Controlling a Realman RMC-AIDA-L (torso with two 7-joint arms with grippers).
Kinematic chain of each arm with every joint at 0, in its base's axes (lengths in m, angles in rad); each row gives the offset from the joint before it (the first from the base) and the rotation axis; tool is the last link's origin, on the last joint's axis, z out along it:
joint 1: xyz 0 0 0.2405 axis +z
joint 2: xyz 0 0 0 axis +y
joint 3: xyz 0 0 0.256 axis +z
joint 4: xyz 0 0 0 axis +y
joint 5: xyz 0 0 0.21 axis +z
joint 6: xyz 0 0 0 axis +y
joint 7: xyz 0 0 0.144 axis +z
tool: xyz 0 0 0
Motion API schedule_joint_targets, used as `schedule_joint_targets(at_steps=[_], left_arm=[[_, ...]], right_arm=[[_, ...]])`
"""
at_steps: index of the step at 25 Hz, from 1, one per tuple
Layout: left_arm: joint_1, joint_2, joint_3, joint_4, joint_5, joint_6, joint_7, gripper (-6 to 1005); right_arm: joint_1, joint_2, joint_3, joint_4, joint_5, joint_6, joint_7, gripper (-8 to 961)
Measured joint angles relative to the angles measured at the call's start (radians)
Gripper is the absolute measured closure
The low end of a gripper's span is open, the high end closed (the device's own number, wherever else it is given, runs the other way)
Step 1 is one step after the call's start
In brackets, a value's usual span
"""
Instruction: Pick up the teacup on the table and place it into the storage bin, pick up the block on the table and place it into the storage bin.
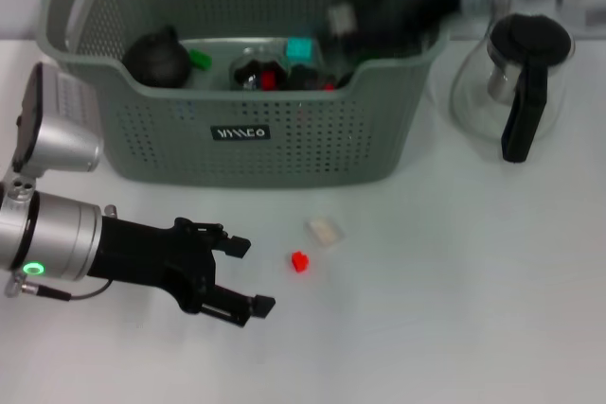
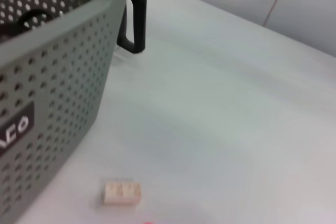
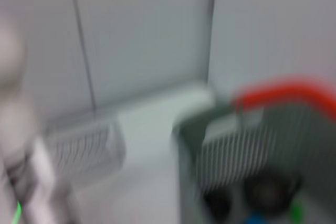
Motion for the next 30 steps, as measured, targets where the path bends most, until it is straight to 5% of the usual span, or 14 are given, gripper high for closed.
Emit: schedule_joint_targets(at_steps=[5, 9, 11, 17, 23, 30], left_arm=[[-0.020, -0.011, -0.005, 0.001, -0.003, -0.005, -0.004, 125], [-0.031, -0.022, -0.004, -0.001, 0.001, -0.014, -0.006, 132], [-0.034, -0.024, -0.004, 0.000, 0.002, -0.017, -0.006, 135], [-0.059, -0.020, 0.001, 0.003, 0.002, -0.033, -0.005, 146], [-0.118, -0.024, 0.022, 0.007, 0.042, -0.052, -0.002, 156], [-0.163, -0.056, 0.128, 0.031, 0.178, -0.164, -0.070, 168]], right_arm=[[0.191, -0.025, 0.236, 0.177, -0.021, 0.086, -0.024, 510], [0.211, -0.073, 0.237, 0.350, -0.057, 0.204, -0.064, 510], [0.199, -0.077, 0.234, 0.390, -0.056, 0.231, -0.106, 473], [0.042, -0.030, 0.244, 0.265, 0.134, 0.179, -0.281, 259], [-0.176, -0.009, 0.233, 0.198, 0.447, -0.069, -0.436, 81], [-0.353, 0.002, 0.184, 0.271, 0.384, -0.217, -0.566, 18]])
